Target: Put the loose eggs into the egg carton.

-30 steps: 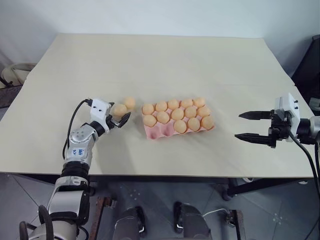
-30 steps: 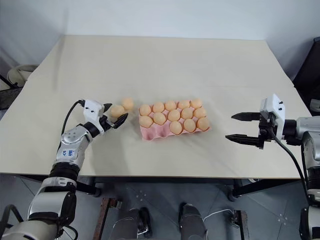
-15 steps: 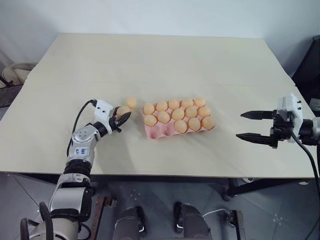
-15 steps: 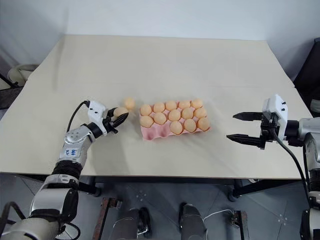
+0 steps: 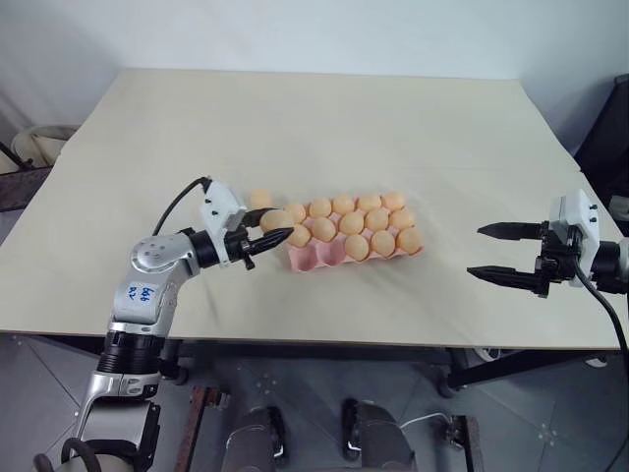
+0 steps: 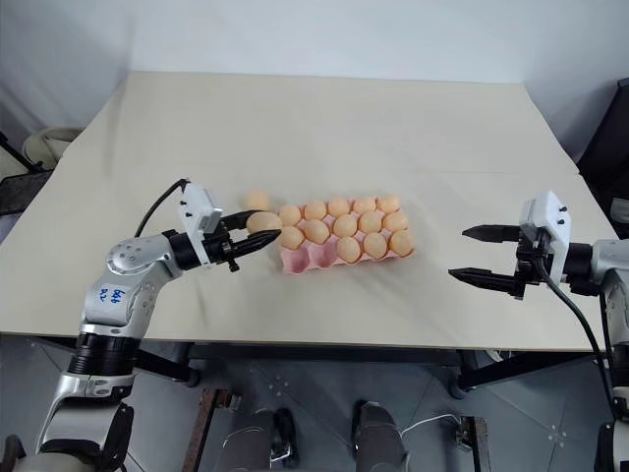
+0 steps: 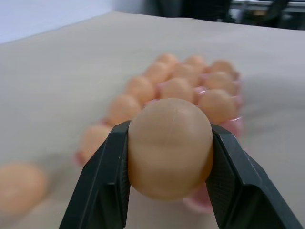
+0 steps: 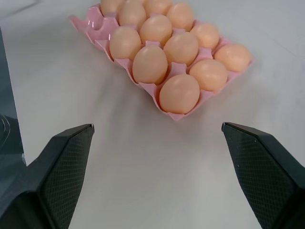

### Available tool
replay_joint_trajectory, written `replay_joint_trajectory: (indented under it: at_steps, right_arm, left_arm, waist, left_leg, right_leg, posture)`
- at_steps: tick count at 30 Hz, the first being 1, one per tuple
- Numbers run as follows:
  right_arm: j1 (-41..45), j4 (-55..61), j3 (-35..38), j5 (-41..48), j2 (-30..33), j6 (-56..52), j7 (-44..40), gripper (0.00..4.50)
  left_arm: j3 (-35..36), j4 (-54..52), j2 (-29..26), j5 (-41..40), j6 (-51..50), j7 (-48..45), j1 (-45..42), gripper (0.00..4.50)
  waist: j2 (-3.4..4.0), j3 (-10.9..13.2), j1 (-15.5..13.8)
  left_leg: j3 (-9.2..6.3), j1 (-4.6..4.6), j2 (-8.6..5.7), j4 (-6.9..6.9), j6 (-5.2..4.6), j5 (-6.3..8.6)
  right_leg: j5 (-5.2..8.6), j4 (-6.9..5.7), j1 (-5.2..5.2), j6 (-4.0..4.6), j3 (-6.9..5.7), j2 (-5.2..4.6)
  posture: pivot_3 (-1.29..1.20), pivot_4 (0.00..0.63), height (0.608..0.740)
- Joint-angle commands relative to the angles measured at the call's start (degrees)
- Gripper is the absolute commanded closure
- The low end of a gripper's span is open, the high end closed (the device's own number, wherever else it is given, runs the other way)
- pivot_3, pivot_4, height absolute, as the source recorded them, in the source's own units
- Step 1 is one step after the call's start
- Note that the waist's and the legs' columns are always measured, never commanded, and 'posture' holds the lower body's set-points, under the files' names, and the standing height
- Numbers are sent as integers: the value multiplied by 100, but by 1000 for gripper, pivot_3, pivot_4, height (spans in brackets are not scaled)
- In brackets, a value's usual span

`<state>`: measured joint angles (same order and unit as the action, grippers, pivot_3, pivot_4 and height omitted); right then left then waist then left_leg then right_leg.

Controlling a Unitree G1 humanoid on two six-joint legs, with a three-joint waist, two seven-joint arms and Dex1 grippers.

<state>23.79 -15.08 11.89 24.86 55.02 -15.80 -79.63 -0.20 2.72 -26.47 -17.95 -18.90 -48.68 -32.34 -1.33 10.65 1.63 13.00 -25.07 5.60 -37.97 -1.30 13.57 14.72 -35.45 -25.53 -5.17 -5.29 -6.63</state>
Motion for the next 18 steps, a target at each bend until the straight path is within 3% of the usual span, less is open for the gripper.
replay_joint_trajectory:
  at_steps: [1,9,18]
  right_arm:
    - [-73,255,283,163,99,-14,62,0]
    - [-494,605,576,284,119,-86,232,0]
    - [-1060,1052,942,406,124,-243,443,0]
  left_arm:
    - [-278,10,241,-43,6,-125,-397,2670]
    - [-919,1321,714,513,519,-374,-1053,2670]
    - [-1040,1710,807,704,652,-500,-1201,2670]
  waist:
    - [0,0,-2]
    - [0,0,6]
    - [0,0,2]
  left_leg:
    - [0,-1,0,0,0,0]
    - [-4,-1,-2,-4,0,-3]
    - [-9,-3,-1,-6,-17,6]
  right_leg:
    - [0,-1,-2,0,0,0]
    - [0,-2,-1,0,-1,0]
    - [1,-3,1,2,-5,-1]
  posture:
    - [0,150,740]
    - [0,150,740]
    - [0,150,740]
